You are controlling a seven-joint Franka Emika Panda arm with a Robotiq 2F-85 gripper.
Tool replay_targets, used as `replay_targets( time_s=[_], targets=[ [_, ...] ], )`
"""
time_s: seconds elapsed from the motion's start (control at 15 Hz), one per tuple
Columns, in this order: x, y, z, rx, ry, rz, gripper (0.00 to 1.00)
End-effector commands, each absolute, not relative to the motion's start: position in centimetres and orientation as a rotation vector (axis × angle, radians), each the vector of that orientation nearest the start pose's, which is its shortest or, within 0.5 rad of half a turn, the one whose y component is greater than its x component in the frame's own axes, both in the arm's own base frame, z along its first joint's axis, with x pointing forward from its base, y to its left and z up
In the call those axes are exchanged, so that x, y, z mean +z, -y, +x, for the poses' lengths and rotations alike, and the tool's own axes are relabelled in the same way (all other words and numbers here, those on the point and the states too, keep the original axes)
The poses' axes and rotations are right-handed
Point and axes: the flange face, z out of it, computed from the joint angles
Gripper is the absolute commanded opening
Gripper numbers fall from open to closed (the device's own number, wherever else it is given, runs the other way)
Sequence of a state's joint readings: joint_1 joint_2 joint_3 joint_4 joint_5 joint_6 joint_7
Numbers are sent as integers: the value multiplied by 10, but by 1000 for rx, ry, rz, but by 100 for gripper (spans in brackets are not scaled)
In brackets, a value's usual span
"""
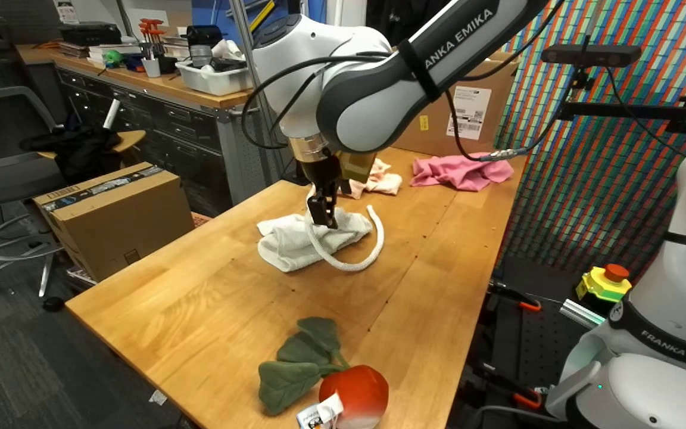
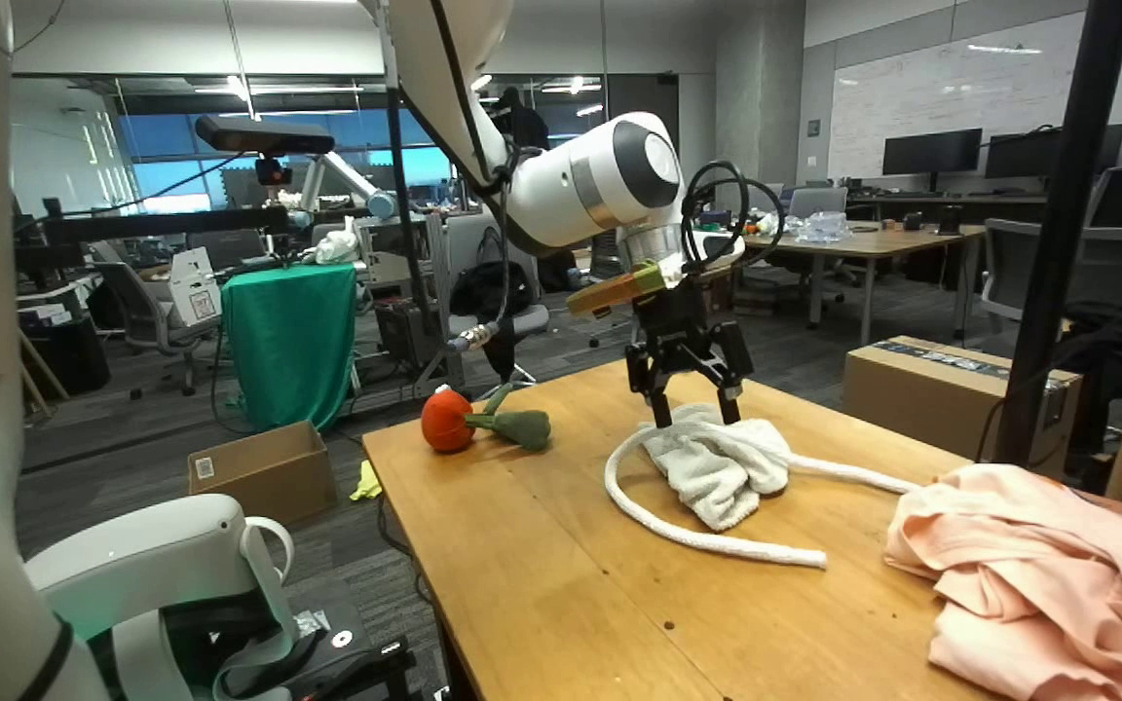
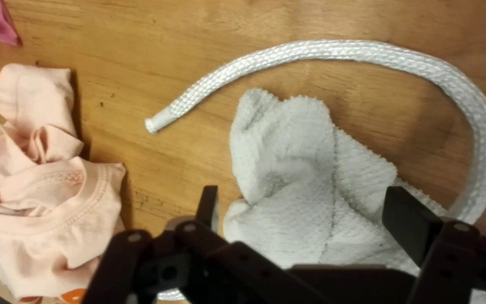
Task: Separate the clothes, rope and plush toy on the table
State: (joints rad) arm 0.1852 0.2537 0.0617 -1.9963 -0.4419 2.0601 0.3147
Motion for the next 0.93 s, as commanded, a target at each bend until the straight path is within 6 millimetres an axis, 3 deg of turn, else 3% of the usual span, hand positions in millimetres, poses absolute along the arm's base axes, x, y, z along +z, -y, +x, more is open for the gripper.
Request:
replay_targets(
  time_s=[0.0, 0.33, 0.87],
  targets=[
    [326, -135, 556, 87, 272, -3401, 100],
    [308, -155, 543, 146, 272, -3313, 100],
    [286, -159, 528, 244, 300, -3240, 100]
  ],
)
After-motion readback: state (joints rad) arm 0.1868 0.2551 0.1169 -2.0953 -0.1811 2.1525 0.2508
